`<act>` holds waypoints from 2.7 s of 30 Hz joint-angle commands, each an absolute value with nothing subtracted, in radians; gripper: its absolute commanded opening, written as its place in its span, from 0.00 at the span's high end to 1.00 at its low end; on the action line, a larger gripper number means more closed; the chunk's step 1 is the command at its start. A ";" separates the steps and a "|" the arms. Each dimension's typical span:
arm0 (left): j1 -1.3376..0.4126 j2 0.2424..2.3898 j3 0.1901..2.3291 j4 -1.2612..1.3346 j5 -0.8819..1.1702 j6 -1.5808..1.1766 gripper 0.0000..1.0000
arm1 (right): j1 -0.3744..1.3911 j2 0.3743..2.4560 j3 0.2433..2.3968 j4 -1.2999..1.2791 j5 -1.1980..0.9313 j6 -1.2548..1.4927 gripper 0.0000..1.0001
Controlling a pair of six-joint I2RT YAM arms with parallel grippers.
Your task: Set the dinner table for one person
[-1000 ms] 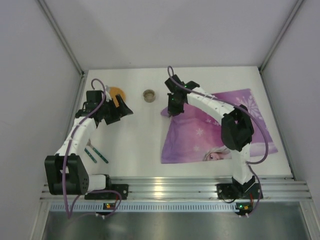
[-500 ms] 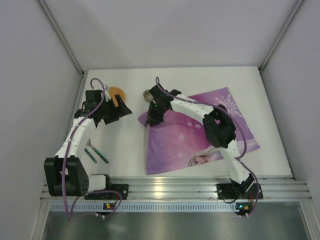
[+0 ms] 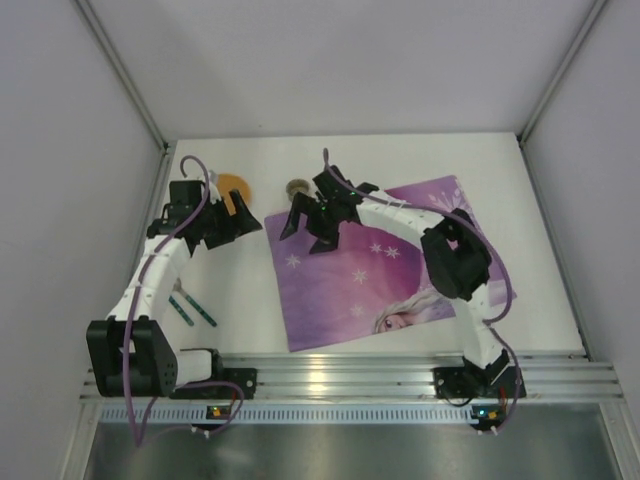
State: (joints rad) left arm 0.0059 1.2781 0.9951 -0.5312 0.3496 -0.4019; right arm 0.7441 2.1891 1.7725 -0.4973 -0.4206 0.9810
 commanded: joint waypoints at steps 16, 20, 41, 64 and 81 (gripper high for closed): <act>-0.364 1.423 1.011 -0.436 0.321 -0.437 0.09 | 0.402 1.698 1.033 -0.600 -0.129 0.681 1.00; -0.364 1.433 1.031 -0.460 0.293 -0.419 0.09 | 0.457 1.723 0.997 -0.594 -0.129 0.699 1.00; -0.362 1.557 1.040 -0.474 0.221 -0.405 0.09 | 0.695 1.862 1.094 -0.609 -0.210 0.773 1.00; -0.362 1.290 1.134 -0.603 -0.124 -0.426 0.08 | 0.652 2.118 2.095 -0.951 -0.182 0.564 0.13; -0.360 1.094 0.985 -0.716 -0.195 -0.460 0.08 | 0.574 2.531 2.416 -0.640 -0.133 0.736 0.22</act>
